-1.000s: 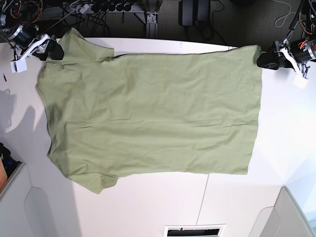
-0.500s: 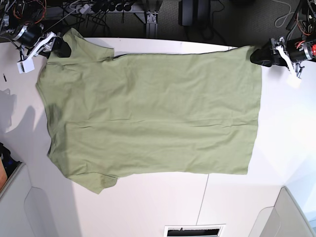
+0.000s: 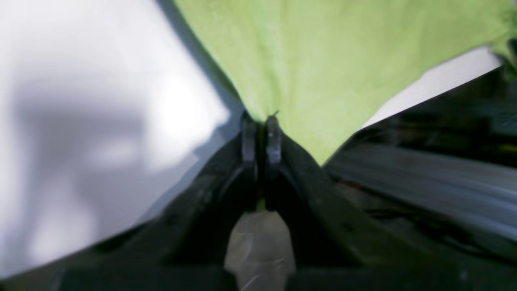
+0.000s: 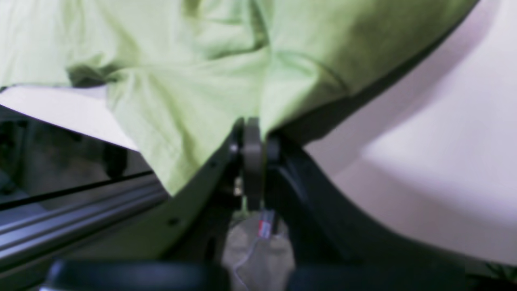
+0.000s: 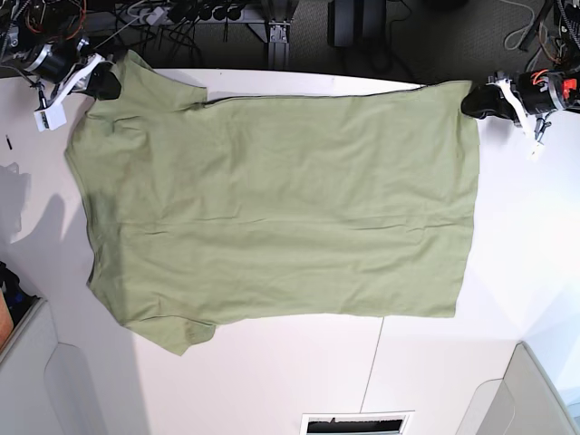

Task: Layout the t-shirt on the table in an organized manner, then fold the t-shirt properly
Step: 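Lift the hem with both grippers and fold it over the shirt body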

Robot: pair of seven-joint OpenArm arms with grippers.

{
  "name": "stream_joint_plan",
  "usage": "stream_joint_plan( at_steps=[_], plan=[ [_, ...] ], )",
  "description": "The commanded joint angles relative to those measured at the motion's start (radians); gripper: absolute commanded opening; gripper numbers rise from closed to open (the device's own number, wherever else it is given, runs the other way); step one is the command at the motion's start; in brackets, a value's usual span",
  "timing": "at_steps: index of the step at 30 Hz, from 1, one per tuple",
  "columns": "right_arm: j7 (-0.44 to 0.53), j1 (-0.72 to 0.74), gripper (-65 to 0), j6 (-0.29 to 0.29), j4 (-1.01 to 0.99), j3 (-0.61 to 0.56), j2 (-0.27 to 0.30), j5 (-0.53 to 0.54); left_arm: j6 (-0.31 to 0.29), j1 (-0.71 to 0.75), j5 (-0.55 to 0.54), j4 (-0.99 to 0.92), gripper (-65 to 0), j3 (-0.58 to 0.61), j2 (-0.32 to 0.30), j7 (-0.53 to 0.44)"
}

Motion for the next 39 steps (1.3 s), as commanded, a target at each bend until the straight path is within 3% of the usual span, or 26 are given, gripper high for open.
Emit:
stream_joint_plan(
  at_steps=[1, 8, 12, 15, 17, 22, 28, 30, 33, 34, 36, 39],
  plan=[
    [0.016, 0.006, -65.0, 0.004, 0.04, 0.018, 0.016, 0.023, 0.009, 0.0, 0.001, 0.019, -65.0, -0.027, -0.03, 0.002],
    [0.017, 0.114, -65.0, 0.004, 0.079, 0.027, 0.023, 0.002, 0.009, -0.084, -0.027, 0.033, -65.0, -0.04, -0.04, -0.031],
    [0.024, 0.196, -65.0, 0.004, 0.056, 0.027, 0.024, -0.007, 0.009, -0.143, 0.061, 0.029, -65.0, -0.038, -0.037, -0.124],
    [0.026, 0.257, -65.0, 0.004, 0.019, 0.027, 0.024, -0.016, 0.009, -0.198, 0.095, 0.018, -65.0, -0.028, -0.024, -0.134],
    [0.043, 0.299, -65.0, 0.004, -0.022, 0.024, 0.024, -0.023, 0.009, -0.229, 0.126, 0.01, -65.0, 0.006, -0.024, -0.154],
    [0.066, 0.397, -65.0, 0.004, -0.145, 0.014, 0.023, -0.041, 0.009, -0.307, 0.271, -0.033, -65.0, 0.135, -0.02, -0.308],
    [0.074, 0.48, -65.0, 0.004, -0.254, -0.019, 0.021, -0.051, 0.009, -0.418, 0.328, -0.113, -65.0, 0.243, -0.008, -0.337],
    [0.075, 0.496, -61.4, 0.003, -0.269, -0.028, 0.02, -0.069, 0.009, -0.442, 0.349, -0.135, -51.3, 0.249, -0.004, -0.338],
    [0.077, 0.502, -37.0, -0.001, -0.272, -0.031, 0.021, -0.074, 0.009, -0.458, 0.355, -0.152, -32.2, 0.249, -0.004, -0.337],
    [0.076, 0.502, -32.9, -0.001, -0.27, -0.031, 0.021, -0.074, 0.009, -0.458, 0.351, -0.151, -30.5, 0.249, -0.005, -0.325],
    [0.06, 0.5, -32.3, -0.001, -0.257, -0.024, 0.021, -0.071, 0.009, -0.465, 0.322, -0.151, -30.6, 0.248, -0.005, -0.259],
    [0.046, 0.479, -32.3, 0.0, -0.201, 0.024, 0.021, -0.051, 0.009, -0.473, 0.197, -0.15, -30.6, 0.233, -0.008, -0.138]
  ],
)
